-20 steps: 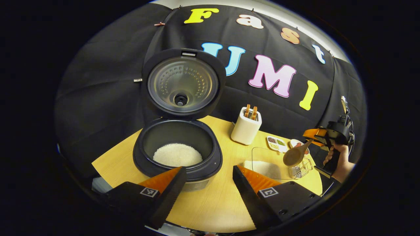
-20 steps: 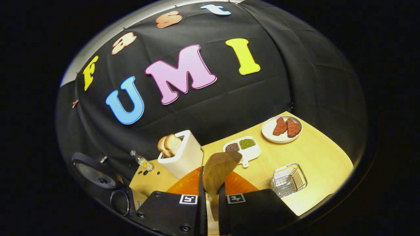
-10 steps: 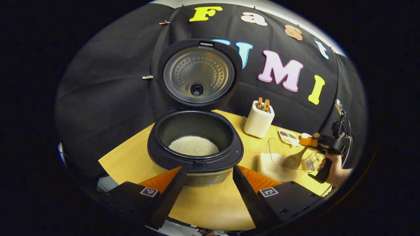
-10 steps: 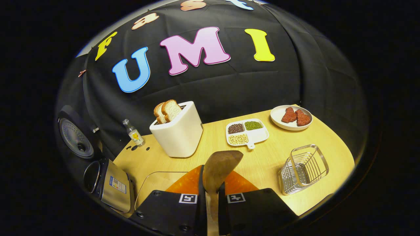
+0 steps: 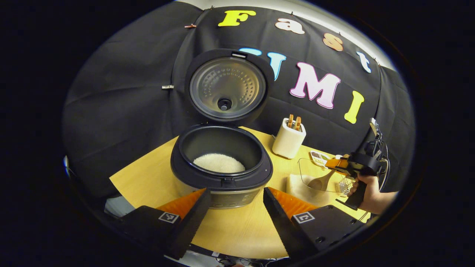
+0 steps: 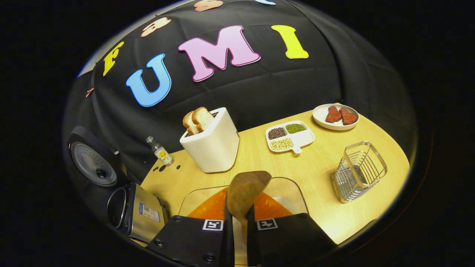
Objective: Close the left gripper, press the button to open the rice cooker; take a wooden spoon from the chopstick holder with the right hand, scoop a spoonful of rice and pour it into the rice cooker, then put the wooden spoon back into the chopstick holder.
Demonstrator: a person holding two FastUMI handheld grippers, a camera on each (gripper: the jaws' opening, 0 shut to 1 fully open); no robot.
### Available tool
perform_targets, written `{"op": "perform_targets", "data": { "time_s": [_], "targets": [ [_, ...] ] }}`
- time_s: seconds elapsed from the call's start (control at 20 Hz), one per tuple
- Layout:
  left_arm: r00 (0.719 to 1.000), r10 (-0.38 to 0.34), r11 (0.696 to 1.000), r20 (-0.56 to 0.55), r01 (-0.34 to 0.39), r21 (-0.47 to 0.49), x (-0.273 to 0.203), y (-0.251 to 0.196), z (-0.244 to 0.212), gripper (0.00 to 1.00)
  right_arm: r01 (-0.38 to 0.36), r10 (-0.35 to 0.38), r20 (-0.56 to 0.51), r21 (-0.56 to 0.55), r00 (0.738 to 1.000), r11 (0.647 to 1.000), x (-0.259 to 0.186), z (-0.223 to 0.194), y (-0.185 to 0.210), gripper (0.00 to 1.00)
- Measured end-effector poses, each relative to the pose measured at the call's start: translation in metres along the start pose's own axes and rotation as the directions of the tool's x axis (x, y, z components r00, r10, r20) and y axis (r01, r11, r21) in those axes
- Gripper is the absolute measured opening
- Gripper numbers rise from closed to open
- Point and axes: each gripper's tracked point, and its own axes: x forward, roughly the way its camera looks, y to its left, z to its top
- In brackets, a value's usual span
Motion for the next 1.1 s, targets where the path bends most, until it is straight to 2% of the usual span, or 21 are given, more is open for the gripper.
{"op": "perform_targets", "data": {
  "time_s": [0.05,0.25,0.55,1.05,1.1],
  "targets": [
    [1.0,-0.002,1.0,-0.001,0.002,-0.003,-0.002,0.002,-0.001,0.96,-0.001,0.001,-0.009,0.011,1.0,1.0,0.0,-0.003,0.005,0.18],
    [1.0,0.01,1.0,0.007,-0.01,0.026,-0.011,0.018,0.003,0.95,-0.036,0.043,-0.075,0.097,0.996,0.995,-0.001,-0.014,0.033,0.18],
    [0.999,0.027,1.0,0.03,-0.027,-0.011,-0.022,0.036,0.015,0.95,-0.052,0.07,-0.107,0.158,0.992,0.986,-0.003,-0.017,0.062,0.18],
    [0.999,0.028,1.0,0.028,-0.028,0.008,-0.041,0.041,0.015,0.95,0.025,0.005,-0.094,0.321,0.996,0.947,-0.027,-0.001,0.019,0.18],
    [0.999,0.026,1.0,0.03,-0.027,0.01,-0.042,0.041,0.018,0.92,0.028,0.002,-0.089,0.338,0.996,0.941,-0.031,0.002,0.015,0.18]
  ]
}}
